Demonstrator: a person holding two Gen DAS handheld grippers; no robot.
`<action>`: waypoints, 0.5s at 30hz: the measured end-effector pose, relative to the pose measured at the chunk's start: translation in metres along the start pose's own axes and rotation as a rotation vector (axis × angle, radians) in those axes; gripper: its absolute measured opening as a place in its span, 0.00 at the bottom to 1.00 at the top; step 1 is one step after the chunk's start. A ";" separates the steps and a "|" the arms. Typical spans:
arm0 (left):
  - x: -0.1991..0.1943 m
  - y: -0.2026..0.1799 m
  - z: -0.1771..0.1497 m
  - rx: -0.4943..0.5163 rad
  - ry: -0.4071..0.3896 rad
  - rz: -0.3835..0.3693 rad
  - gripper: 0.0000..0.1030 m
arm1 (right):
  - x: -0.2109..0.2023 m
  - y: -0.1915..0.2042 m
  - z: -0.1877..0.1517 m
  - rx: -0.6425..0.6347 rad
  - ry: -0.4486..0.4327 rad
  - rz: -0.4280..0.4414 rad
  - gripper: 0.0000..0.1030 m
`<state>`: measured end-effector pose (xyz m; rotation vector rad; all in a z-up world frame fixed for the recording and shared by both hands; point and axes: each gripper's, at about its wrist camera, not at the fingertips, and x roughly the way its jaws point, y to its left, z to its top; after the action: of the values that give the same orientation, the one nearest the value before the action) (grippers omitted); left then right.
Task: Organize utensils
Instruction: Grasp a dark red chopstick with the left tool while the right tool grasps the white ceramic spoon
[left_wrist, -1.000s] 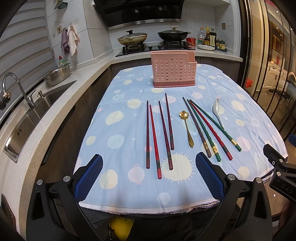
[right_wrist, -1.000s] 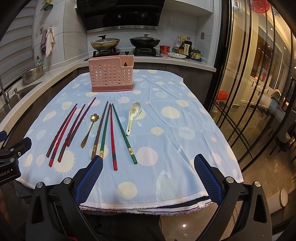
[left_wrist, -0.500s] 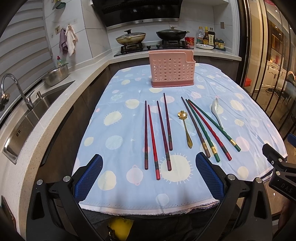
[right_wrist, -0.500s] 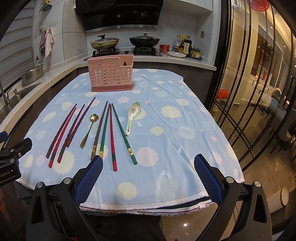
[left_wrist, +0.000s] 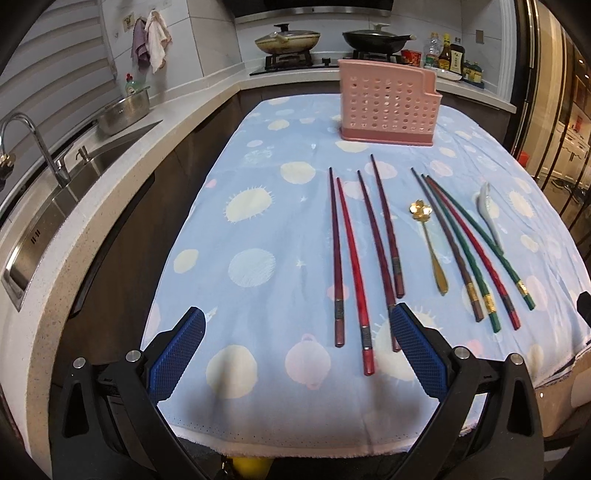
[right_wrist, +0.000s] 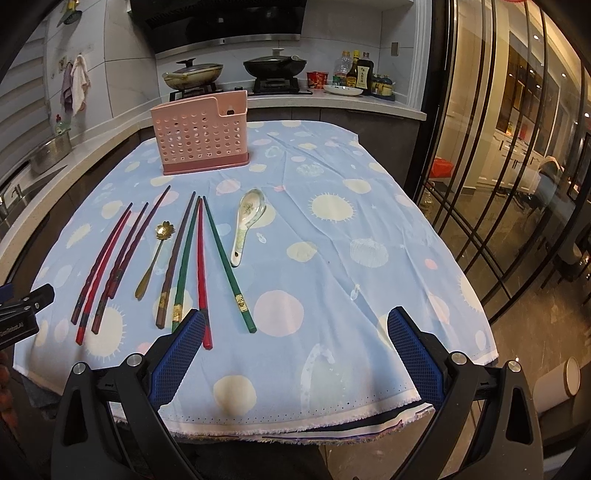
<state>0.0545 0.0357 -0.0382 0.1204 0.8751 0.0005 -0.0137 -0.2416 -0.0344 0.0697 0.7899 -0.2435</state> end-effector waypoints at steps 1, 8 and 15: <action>0.007 0.002 0.000 -0.005 0.011 -0.002 0.93 | 0.003 0.000 0.000 0.001 0.007 0.001 0.92; 0.048 0.002 -0.003 0.004 0.096 -0.035 0.74 | 0.021 0.007 0.005 -0.013 0.035 0.013 0.88; 0.061 0.001 -0.008 0.003 0.117 -0.085 0.59 | 0.032 0.015 0.007 -0.020 0.068 0.032 0.76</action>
<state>0.0876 0.0410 -0.0903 0.0870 0.9969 -0.0738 0.0165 -0.2338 -0.0531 0.0722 0.8577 -0.2035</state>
